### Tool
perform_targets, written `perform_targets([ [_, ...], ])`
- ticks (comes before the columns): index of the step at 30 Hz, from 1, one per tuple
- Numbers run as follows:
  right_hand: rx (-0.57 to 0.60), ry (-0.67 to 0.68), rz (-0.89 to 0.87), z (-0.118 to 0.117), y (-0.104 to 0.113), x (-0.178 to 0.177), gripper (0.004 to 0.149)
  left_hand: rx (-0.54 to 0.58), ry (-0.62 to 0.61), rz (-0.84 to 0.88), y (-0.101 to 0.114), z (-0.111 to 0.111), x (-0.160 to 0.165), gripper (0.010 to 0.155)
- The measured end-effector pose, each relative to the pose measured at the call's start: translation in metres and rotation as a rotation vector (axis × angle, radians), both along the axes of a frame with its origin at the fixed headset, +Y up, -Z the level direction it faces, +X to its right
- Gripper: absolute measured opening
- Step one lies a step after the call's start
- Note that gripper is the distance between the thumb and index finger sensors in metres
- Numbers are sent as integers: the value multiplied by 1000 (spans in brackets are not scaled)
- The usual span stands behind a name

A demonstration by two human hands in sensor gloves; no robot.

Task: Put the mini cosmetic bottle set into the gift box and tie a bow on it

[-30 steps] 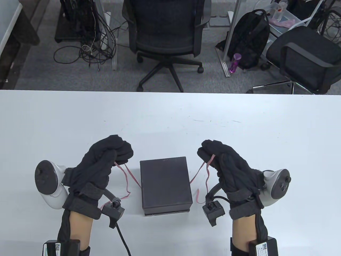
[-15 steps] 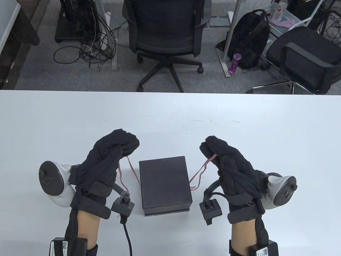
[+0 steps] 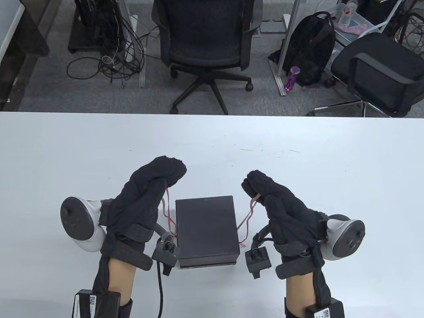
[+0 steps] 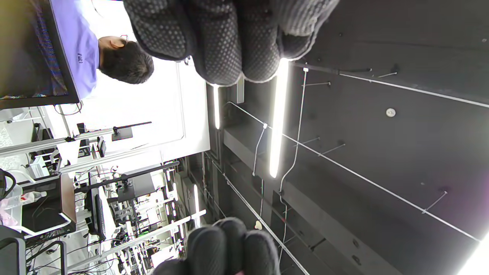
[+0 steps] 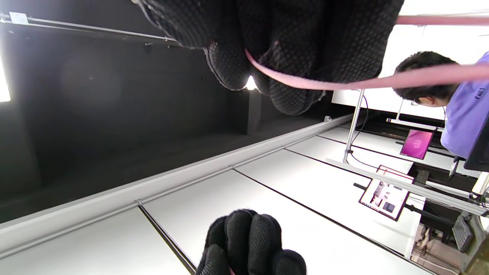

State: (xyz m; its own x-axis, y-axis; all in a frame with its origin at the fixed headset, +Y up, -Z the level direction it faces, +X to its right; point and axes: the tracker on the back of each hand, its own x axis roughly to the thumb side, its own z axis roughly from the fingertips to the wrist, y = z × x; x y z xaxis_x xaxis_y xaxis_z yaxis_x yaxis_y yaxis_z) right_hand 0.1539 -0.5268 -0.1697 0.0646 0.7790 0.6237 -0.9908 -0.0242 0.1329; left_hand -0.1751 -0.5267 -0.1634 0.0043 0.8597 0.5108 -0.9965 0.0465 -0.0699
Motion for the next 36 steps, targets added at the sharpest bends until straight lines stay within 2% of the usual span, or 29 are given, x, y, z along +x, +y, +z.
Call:
perform_targets([
  [4,-4,10,-33,-4,4,1,45,-2,-6,7,1,2,1,44],
  [9,-29,-15,15,-2,-9,0,46,-12,-14,-11,-7,9,3,45],
  [12,-49,-46,70,-1,-22,0,47,-32,-3,-34,-19,13,5,45],
  [15,-42,-81,130,2,-36,-4,48,-17,64,-97,-35,20,6,45],
  [18,-37,-100,188,8,-58,-10,50,-6,155,-181,-61,28,11,45],
  [22,-40,-115,258,13,-80,-19,50,-37,166,-265,-97,32,23,45],
  [27,-47,-91,358,19,-97,-34,50,-59,160,-291,-128,32,31,49],
  [31,-76,-81,493,21,-105,-45,51,-93,131,-293,-141,31,36,54],
  [36,-68,-174,694,30,-100,-56,53,-103,151,-455,-138,34,42,60],
])
